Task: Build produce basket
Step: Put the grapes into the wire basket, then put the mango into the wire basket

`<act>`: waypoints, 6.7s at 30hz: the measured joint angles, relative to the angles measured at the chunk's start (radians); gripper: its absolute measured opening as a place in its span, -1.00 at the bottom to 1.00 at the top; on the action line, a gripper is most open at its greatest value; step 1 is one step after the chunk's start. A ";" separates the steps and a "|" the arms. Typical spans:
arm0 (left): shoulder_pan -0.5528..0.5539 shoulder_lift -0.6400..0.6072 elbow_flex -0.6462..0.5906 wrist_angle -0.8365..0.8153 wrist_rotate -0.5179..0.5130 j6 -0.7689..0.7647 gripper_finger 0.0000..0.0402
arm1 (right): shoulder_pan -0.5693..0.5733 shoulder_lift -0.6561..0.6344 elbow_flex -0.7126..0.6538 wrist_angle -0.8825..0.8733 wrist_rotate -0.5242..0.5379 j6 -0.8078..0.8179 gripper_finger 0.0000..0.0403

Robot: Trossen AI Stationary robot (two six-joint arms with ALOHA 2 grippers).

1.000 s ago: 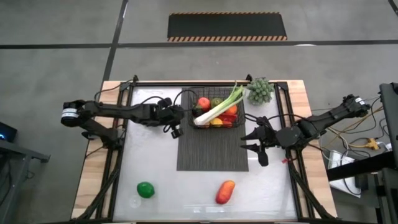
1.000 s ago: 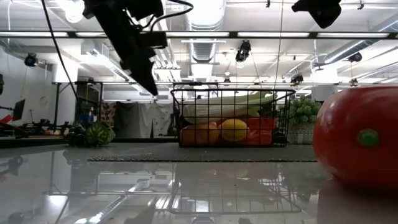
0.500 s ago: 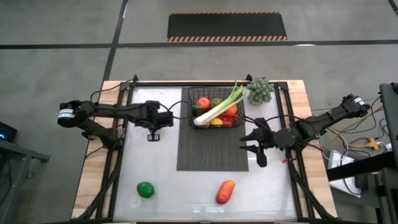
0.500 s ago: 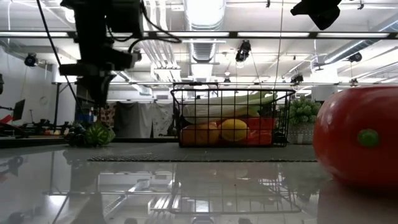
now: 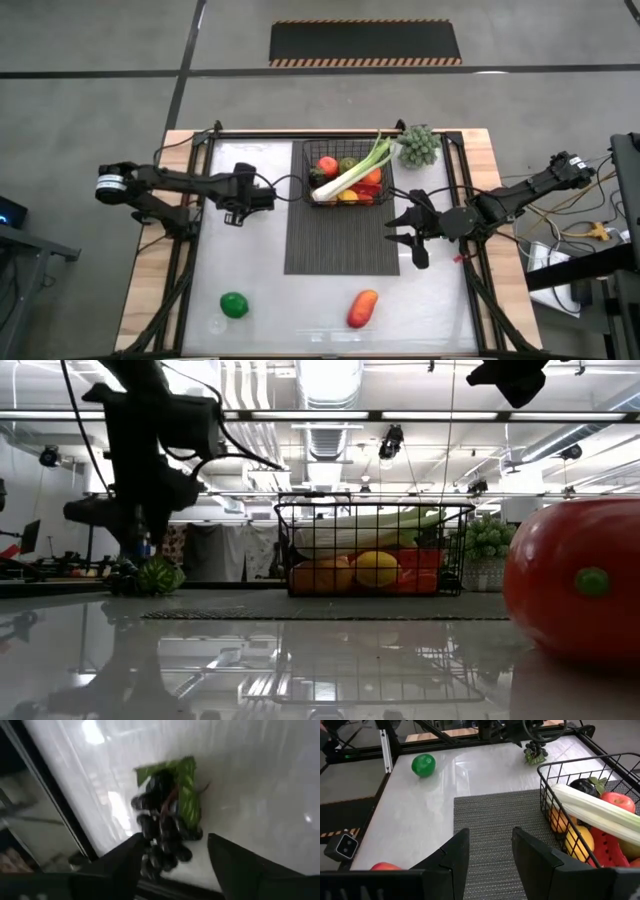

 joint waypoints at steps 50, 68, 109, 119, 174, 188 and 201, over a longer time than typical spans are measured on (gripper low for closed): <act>-0.015 -0.301 0.077 0.285 0.050 -0.181 -1.00 | 0.000 0.010 -0.004 0.001 0.000 0.017 -0.32; -0.053 -0.387 0.108 1.193 0.884 -0.194 -1.00 | 0.029 0.018 -0.004 -0.005 -0.002 -0.016 -0.32; 0.263 0.314 0.178 1.676 0.590 -0.166 -1.00 | 0.101 0.018 -0.009 -0.007 -0.001 -0.027 -0.32; 0.266 0.370 0.183 1.663 0.497 -0.166 -0.92 | 0.101 0.018 -0.010 -0.007 0.000 -0.016 -0.32; -0.417 -0.055 0.181 1.415 0.405 -0.182 -0.56 | 0.180 0.735 0.227 0.073 -0.323 -0.176 0.57; -0.424 -0.055 0.181 1.415 0.405 -0.187 -0.56 | 0.178 0.901 0.453 -0.232 -0.343 -0.176 0.39; -0.429 -0.055 0.181 1.412 0.405 -0.185 -0.56 | 0.177 0.902 0.443 -0.206 -0.350 -0.184 -0.15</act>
